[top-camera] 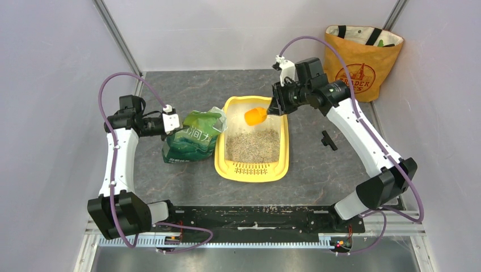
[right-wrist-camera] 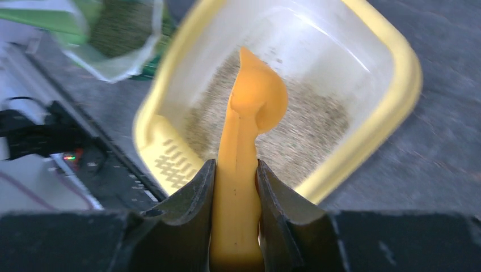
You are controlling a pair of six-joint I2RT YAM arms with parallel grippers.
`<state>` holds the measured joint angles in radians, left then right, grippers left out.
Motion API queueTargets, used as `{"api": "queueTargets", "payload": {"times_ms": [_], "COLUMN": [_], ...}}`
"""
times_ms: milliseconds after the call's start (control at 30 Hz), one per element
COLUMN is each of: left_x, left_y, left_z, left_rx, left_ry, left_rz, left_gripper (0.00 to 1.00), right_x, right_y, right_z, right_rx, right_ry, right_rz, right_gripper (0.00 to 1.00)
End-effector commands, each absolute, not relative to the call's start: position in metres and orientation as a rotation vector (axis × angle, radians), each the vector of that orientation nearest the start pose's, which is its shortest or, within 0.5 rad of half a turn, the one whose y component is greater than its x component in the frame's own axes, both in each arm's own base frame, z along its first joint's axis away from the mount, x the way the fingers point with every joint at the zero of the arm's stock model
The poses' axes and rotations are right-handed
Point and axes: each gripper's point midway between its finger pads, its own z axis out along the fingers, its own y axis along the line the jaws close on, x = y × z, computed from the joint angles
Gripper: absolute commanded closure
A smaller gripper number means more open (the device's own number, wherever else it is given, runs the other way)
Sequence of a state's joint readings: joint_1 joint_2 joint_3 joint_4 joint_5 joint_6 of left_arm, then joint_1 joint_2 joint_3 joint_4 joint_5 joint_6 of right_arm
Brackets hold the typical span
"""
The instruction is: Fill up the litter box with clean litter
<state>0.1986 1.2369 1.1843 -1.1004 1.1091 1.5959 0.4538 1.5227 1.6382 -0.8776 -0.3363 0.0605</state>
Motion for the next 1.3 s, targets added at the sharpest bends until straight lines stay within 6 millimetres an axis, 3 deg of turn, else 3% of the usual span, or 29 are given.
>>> {"api": "queueTargets", "payload": {"times_ms": [0,100,233,400,533,833,1133,1267], "left_x": [0.287,0.287,0.287,0.287,0.287,0.287,0.286,0.286], "left_y": [-0.093,-0.093,-0.093,-0.093,-0.094,-0.094,-0.094,-0.094], "left_z": [0.263,0.264,0.264,0.266,0.265,0.267,0.268,0.269], "left_rx": [1.520,1.521,1.523,1.528,1.525,1.531,1.540,1.551], "left_ry": [1.200,1.193,1.192,1.187,1.185,1.175,1.159,1.149], "left_rz": [-0.364,-0.365,-0.360,-0.349,-0.356,-0.350,-0.336,-0.320], "left_gripper": [0.98,0.98,0.98,0.98,0.98,0.98,0.98,0.98], "right_x": [0.296,0.286,0.287,0.295,0.310,0.323,0.346,0.343], "right_y": [0.264,0.270,0.270,0.274,0.284,0.310,0.356,0.376], "right_z": [0.337,0.350,0.361,0.373,0.371,0.329,0.281,0.253], "right_rx": [-0.670,-0.649,-0.645,-0.632,-0.610,-0.545,-0.472,-0.475], "right_ry": [2.115,2.080,2.040,2.000,2.023,2.213,2.356,2.471], "right_rz": [1.039,1.113,1.106,1.118,1.132,1.236,1.067,0.971], "right_gripper": [1.00,1.00,1.00,1.00,1.00,1.00,1.00,1.00]}}
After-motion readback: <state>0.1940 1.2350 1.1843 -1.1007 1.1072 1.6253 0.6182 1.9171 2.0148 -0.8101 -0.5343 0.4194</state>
